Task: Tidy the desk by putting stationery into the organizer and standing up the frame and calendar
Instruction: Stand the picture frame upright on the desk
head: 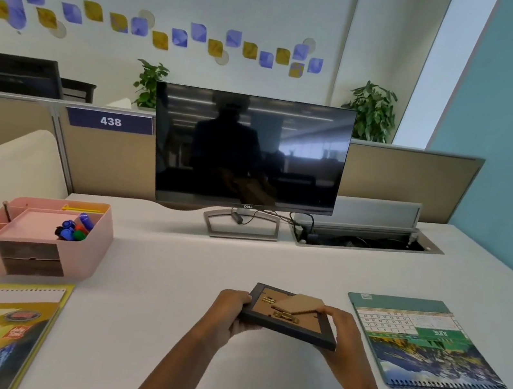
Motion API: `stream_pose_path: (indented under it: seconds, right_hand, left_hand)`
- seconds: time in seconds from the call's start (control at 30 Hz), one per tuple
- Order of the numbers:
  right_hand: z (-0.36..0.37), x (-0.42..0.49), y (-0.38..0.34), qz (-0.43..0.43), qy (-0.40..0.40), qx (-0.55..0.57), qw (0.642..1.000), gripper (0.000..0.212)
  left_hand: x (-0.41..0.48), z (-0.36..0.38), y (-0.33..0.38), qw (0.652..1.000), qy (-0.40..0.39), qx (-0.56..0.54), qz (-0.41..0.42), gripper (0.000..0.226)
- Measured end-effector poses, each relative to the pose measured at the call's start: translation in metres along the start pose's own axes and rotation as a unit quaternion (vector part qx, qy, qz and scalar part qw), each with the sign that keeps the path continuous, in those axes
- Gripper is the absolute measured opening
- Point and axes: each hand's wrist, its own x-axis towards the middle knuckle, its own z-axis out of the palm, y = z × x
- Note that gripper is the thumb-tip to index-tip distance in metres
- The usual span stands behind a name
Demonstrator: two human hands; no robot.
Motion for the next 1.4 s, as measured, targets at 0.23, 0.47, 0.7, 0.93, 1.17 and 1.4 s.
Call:
stream_pose_path:
  seconds: [0.23, 0.47, 0.7, 0.93, 1.17, 1.4]
  right_hand:
    - [-0.015, 0.009, -0.008, -0.095, 0.055, 0.012, 0.994, 0.008]
    - [-0.026, 0.024, -0.006, -0.024, 0.066, 0.108, 0.992, 0.025]
    - [-0.047, 0.044, -0.002, 0.003, 0.028, 0.143, 0.989, 0.031]
    - [-0.054, 0.061, 0.008, 0.028, 0.012, 0.137, 0.99, 0.017]
    - [-0.055, 0.086, 0.023, 0.027, -0.036, 0.14, 0.989, 0.018]
    - [-0.038, 0.12, 0.04, 0.097, -0.103, 0.209, 0.968, 0.039]
  left_hand:
    - [-0.003, 0.013, 0.014, 0.998, -0.024, 0.0, 0.057, 0.025]
    - [0.029, 0.026, -0.009, 0.95, 0.099, 0.185, 0.229, 0.025]
    - [0.046, 0.044, -0.029, 0.953, 0.025, 0.138, 0.268, 0.005]
    - [0.065, 0.062, -0.026, 0.964, 0.035, 0.002, 0.262, 0.014]
    - [0.093, 0.066, -0.025, 0.971, 0.028, -0.019, 0.237, 0.017]
    - [0.126, 0.081, -0.023, 0.973, 0.016, -0.03, 0.229, 0.018]
